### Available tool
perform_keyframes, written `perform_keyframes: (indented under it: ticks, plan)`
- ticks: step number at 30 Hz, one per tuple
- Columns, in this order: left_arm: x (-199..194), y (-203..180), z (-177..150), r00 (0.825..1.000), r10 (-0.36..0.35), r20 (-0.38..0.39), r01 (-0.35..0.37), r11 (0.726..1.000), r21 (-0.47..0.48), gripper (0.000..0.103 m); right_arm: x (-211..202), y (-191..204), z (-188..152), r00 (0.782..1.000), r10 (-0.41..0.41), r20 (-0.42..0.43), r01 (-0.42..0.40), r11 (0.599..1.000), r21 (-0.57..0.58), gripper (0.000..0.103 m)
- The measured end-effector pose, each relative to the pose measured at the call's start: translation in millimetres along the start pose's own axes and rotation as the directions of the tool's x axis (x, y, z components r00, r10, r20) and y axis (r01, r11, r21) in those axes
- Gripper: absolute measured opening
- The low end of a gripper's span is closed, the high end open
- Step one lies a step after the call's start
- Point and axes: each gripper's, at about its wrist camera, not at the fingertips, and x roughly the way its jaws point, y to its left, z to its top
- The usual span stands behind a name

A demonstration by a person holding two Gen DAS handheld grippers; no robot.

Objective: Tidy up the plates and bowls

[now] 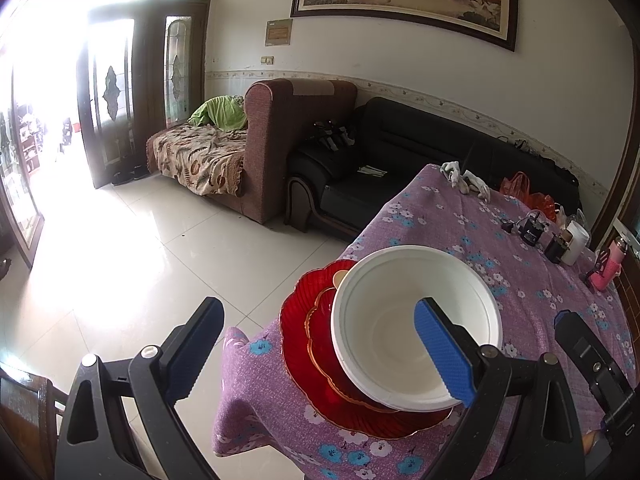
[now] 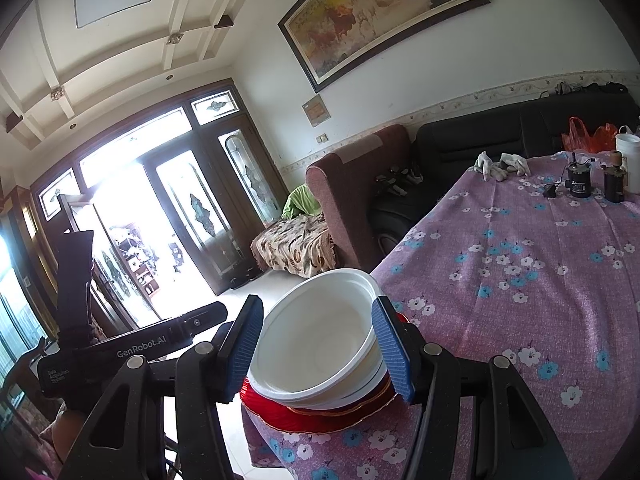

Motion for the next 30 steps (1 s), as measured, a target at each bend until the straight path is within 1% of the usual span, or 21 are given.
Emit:
perform_keyframes:
  ticks: [27, 30]
  plan:
    - [3.8, -0.3, -1.8, 1.0, 0.003, -0.005, -0.003, 1.0, 0.005, 0.096, 0.5, 0.4, 1.3, 1.0, 0.003, -0.002, -0.003, 1.0, 0.006, 0.061]
    - [4.1, -1.1, -2.3, 1.0, 0.007, 0.005, -0.007, 1.0, 0.005, 0.096, 0.4, 1.1, 0.8, 1.0, 0.004, -0.002, -0.004, 1.0, 0.008, 0.061]
